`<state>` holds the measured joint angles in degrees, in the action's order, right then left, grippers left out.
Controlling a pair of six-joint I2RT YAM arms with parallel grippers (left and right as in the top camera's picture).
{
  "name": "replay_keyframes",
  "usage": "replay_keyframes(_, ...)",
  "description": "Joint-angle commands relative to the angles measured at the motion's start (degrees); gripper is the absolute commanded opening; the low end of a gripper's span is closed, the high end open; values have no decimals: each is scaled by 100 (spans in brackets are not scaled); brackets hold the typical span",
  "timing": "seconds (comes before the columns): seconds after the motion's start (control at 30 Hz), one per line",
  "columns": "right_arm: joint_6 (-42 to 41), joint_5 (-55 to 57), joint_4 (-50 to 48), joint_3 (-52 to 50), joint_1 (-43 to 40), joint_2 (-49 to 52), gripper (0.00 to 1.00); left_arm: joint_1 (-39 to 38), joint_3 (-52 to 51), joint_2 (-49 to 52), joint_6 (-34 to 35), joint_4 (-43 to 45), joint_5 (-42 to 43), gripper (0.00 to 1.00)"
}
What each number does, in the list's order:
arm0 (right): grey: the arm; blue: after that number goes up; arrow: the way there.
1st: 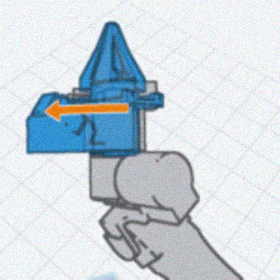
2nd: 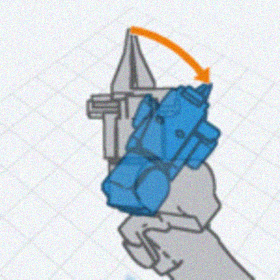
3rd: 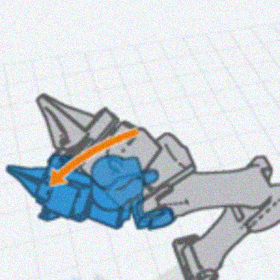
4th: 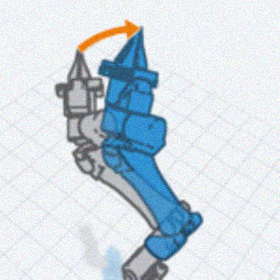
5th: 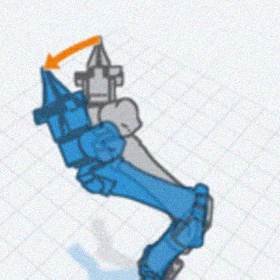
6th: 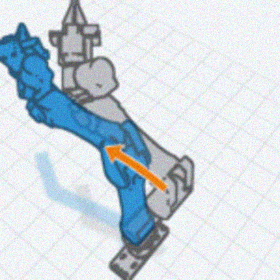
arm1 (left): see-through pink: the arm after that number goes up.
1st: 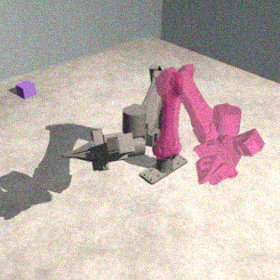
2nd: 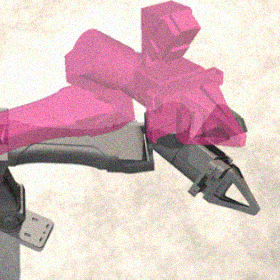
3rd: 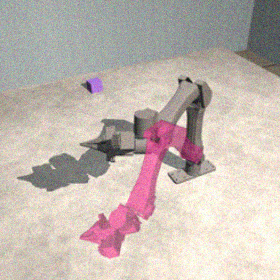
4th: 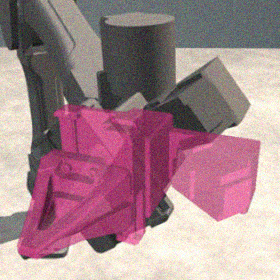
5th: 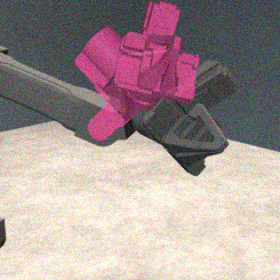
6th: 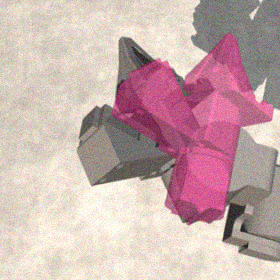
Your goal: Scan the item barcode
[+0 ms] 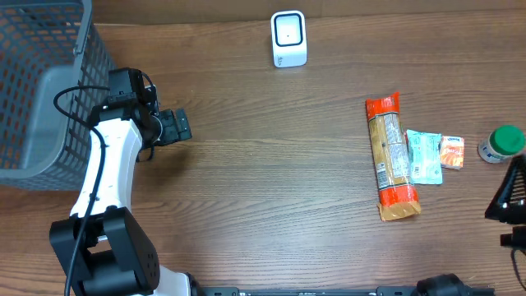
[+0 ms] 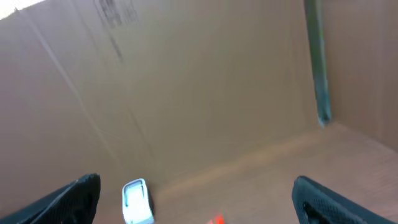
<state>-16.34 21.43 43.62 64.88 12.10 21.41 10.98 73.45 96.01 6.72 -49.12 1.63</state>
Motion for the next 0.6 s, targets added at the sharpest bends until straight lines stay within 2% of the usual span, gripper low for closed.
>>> replay_keyframes(0.0,87,-361,-874,-1152,-254,-514,100,-13,63,-26,15,7,-15,100)
replay_keyframes(0.1,422,-1045,-2240,-2177,-474,-874,100,-13,63,-26,15,7,-15,100)
replay_keyframes(0.27,461,-1624,-4699,-3851,-649,-1475,100,-13,63,-26,15,7,-15,100)
replay_keyframes(0.4,459,-1622,-5462,-4631,-649,-1799,100,-13,63,-26,15,7,-15,100)
replay_keyframes(0.57,437,-1624,-5849,-5322,-649,-1982,100,-13,63,-26,15,7,-15,100)
